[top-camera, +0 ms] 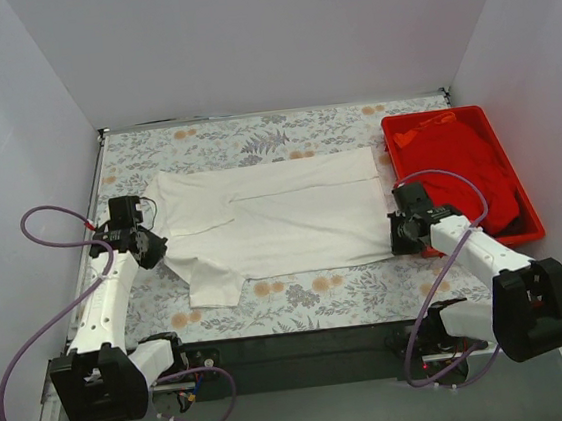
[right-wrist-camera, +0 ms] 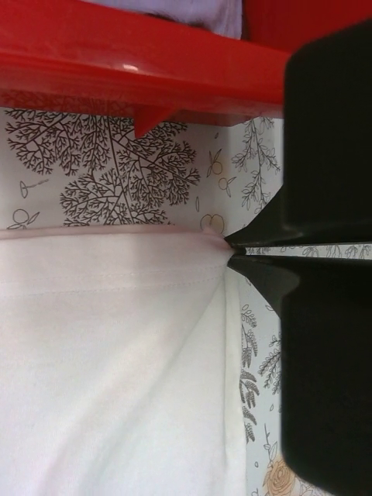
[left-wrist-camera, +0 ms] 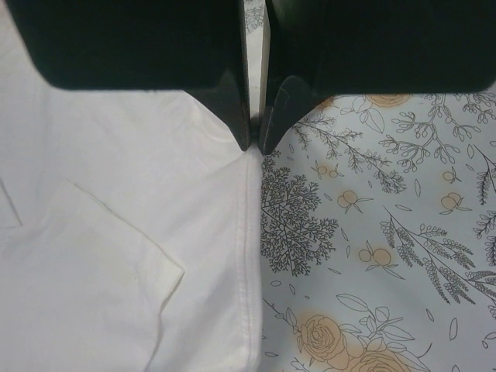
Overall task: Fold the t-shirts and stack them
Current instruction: Fold the tshirt
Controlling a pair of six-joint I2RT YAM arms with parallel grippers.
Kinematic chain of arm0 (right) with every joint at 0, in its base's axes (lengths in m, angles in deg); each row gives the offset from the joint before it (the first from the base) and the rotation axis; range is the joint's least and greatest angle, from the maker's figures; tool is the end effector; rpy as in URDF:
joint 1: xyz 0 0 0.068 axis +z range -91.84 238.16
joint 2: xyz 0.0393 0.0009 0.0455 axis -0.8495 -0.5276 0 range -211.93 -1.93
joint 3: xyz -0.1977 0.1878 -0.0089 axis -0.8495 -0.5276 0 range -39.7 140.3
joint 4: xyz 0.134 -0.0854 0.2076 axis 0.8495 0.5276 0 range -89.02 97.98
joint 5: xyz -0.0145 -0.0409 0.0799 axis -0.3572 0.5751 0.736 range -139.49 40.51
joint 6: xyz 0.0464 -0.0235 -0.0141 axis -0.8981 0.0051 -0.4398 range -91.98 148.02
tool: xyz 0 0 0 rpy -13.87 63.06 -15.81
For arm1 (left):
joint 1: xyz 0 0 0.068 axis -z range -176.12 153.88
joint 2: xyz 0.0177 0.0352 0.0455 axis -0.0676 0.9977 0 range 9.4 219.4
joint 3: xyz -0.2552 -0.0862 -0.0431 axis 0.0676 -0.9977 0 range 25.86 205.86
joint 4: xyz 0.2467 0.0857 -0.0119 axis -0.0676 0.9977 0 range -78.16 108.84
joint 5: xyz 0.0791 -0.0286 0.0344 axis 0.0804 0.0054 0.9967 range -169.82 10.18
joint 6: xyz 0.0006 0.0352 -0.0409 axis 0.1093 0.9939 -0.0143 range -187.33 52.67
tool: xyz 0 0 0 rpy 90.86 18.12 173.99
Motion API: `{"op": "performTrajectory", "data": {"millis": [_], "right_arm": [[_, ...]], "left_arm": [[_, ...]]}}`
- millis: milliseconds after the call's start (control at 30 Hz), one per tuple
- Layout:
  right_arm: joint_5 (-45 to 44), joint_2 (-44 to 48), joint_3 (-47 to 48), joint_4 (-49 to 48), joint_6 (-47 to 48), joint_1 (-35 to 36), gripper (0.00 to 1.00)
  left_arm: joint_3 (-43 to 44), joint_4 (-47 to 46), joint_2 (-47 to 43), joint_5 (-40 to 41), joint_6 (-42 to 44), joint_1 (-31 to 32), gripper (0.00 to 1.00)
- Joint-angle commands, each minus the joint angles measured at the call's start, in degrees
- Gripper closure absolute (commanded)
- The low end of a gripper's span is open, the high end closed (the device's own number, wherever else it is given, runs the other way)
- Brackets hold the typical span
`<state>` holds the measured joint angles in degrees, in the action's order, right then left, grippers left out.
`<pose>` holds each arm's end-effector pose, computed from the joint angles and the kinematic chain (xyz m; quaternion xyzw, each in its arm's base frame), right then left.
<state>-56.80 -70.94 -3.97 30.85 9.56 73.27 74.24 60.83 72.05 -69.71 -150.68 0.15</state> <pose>0.2064 0.0509 0.1782 0.0431 0.9698 0.0075 0.2397 0.1992 0.0194 0.2483 -0.6823 0.6885 -0.0816 0.2318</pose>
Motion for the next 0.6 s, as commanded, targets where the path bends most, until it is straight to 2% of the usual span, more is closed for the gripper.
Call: {"op": "performTrajectory", "data": {"millis": [0, 167, 200, 300, 567], "right_arm": [[0.28, 1.95, 1.63, 4.58, 1.49, -0.26, 0.99], [1.68, 0.99, 3.74, 4.94, 2.28, -0.35, 0.96], [1.69, -0.06, 4.09, 4.94, 2.29, -0.35, 0.88], [2.04, -1.91, 3.74, 4.67, 2.37, -0.44, 0.77], [0.81, -0.86, 0.31, 4.23, 1.32, -1.23, 0.71]], "left_arm": [[2.68, 2.6, -2.44, 1.05, 0.47, -0.05, 1.0], [3.12, 3.74, -3.68, 1.4, 0.82, -0.14, 1.0], [3.04, 3.92, -3.77, 1.58, 0.91, -0.14, 1.0], [2.95, 4.01, -3.85, 1.49, 1.0, -0.14, 1.0], [2.77, 3.66, -4.38, 0.7, 1.44, -0.14, 1.0]]}}
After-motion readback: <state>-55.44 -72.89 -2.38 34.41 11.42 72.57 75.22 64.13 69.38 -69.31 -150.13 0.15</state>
